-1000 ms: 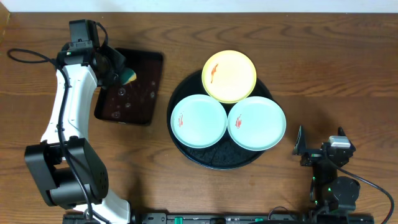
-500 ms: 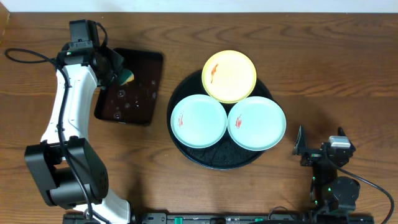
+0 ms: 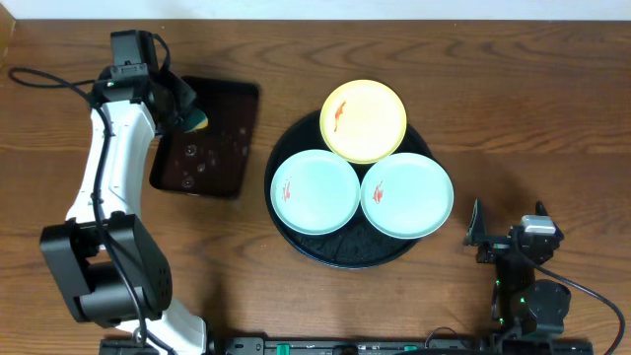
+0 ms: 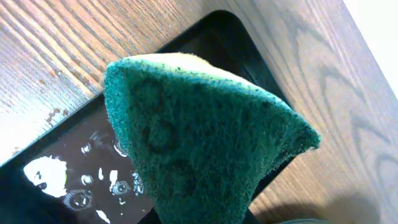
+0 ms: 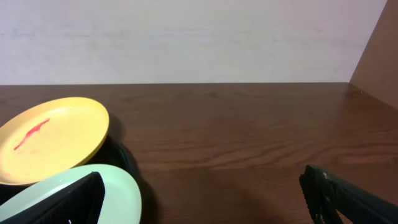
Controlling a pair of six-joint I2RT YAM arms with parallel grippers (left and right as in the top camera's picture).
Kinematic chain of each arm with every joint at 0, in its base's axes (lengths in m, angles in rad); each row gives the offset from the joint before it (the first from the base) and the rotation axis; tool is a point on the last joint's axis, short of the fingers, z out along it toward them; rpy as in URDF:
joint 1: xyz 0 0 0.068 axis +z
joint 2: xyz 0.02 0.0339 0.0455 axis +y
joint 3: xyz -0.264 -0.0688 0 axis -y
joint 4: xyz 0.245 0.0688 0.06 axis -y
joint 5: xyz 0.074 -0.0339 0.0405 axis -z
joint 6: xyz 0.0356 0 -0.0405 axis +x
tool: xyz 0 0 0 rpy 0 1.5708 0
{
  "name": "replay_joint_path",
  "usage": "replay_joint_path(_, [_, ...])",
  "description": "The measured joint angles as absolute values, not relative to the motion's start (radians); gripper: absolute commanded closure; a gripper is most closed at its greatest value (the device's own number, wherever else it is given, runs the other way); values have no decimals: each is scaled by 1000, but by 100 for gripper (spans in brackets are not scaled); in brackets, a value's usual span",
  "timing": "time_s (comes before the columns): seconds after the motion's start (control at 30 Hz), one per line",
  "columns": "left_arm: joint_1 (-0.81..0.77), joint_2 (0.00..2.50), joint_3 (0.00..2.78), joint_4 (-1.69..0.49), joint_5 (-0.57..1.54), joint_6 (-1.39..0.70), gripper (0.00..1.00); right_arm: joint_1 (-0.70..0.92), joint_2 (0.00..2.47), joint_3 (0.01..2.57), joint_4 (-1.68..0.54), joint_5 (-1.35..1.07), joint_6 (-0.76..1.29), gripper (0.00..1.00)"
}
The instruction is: Clean dirty plates on tray and stack at the side
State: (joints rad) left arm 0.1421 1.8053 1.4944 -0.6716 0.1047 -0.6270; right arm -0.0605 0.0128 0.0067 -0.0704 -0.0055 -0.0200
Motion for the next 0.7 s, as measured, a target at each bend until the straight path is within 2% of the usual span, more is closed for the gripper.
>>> replay_joint_path(0.4, [142, 1964, 1493, -673, 126, -563, 93, -60, 13, 7, -70, -6, -20, 1])
replay_joint_path(0.7, [142, 1797, 1493, -624, 233, -552, 93, -60, 13, 7, -70, -6, -20, 1])
